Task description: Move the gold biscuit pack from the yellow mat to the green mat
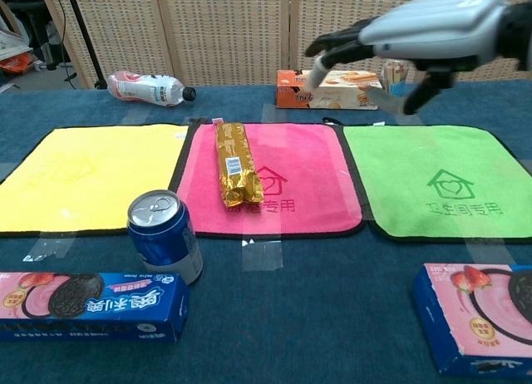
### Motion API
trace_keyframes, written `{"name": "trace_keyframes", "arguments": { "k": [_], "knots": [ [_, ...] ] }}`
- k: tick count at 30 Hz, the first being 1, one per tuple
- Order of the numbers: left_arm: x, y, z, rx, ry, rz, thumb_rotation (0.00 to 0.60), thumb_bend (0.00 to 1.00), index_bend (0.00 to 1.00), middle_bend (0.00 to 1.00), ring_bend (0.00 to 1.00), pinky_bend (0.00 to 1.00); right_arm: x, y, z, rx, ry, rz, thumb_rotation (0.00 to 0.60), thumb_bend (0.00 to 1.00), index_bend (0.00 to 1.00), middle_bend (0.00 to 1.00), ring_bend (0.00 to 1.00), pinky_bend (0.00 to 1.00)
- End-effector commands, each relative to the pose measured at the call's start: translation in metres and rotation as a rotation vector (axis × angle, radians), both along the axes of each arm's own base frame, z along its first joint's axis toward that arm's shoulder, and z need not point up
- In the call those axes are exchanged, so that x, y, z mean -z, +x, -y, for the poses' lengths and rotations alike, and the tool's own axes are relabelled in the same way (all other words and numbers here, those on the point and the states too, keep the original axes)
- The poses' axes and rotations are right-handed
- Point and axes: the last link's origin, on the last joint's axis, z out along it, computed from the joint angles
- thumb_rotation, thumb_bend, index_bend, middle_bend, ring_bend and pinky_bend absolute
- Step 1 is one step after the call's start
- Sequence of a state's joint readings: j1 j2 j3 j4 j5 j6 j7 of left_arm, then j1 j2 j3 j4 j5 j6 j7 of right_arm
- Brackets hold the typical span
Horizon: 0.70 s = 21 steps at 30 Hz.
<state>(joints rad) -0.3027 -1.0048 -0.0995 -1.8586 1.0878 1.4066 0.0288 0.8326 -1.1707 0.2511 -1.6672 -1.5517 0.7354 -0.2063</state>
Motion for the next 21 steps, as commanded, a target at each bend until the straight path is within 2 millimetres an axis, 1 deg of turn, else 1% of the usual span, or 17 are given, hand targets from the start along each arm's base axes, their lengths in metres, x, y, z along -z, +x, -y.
{"name": "trace_keyframes", "arguments": {
  "k": [1,3,5,7,9,13,15,21],
  "knots": [
    [0.000,0.000,-0.001,0.000,-0.002,-0.003,0.600,0.00,0.00,0.00,0.00,0.00,0.035,0.038,0.015,-0.076,0.017,-0.044,0.600,1.00,0.22,0.03,0.00,0.00],
    [0.000,0.000,-0.002,-0.002,-0.002,-0.003,0.600,0.00,0.00,0.00,0.00,0.00,0.049,0.051,0.020,-0.104,0.013,-0.064,0.600,1.00,0.23,0.05,0.00,0.00],
    [0.001,-0.002,-0.003,-0.009,-0.006,-0.008,0.600,0.00,0.00,0.00,0.00,0.00,0.070,0.067,0.028,-0.134,0.012,-0.097,0.600,1.00,0.23,0.06,0.00,0.00],
    [0.001,-0.002,-0.004,-0.012,-0.007,-0.012,0.600,0.00,0.00,0.00,0.00,0.00,0.084,0.075,0.034,-0.138,0.009,-0.115,0.600,1.00,0.24,0.06,0.00,0.00],
    [0.003,-0.003,-0.005,-0.017,-0.012,-0.018,0.600,0.00,0.00,0.00,0.00,0.00,0.104,0.083,0.040,-0.147,0.006,-0.150,0.600,1.00,0.24,0.07,0.00,0.00],
    [0.005,-0.005,-0.009,-0.029,-0.009,-0.026,0.600,0.00,0.00,0.00,0.00,0.00,0.135,0.097,0.051,-0.135,-0.005,-0.175,0.600,1.00,0.24,0.08,0.00,0.00],
    [0.006,-0.005,-0.010,-0.039,-0.011,-0.029,0.600,0.00,0.00,0.00,0.00,0.00,0.146,0.106,0.054,-0.117,0.004,-0.166,0.600,1.00,0.24,0.08,0.00,0.00],
    [0.007,-0.008,-0.014,-0.056,-0.015,-0.028,0.600,0.00,0.00,0.00,0.00,0.00,0.160,0.114,0.061,-0.090,0.013,-0.166,0.600,1.00,0.24,0.09,0.00,0.00]
  ]
}}
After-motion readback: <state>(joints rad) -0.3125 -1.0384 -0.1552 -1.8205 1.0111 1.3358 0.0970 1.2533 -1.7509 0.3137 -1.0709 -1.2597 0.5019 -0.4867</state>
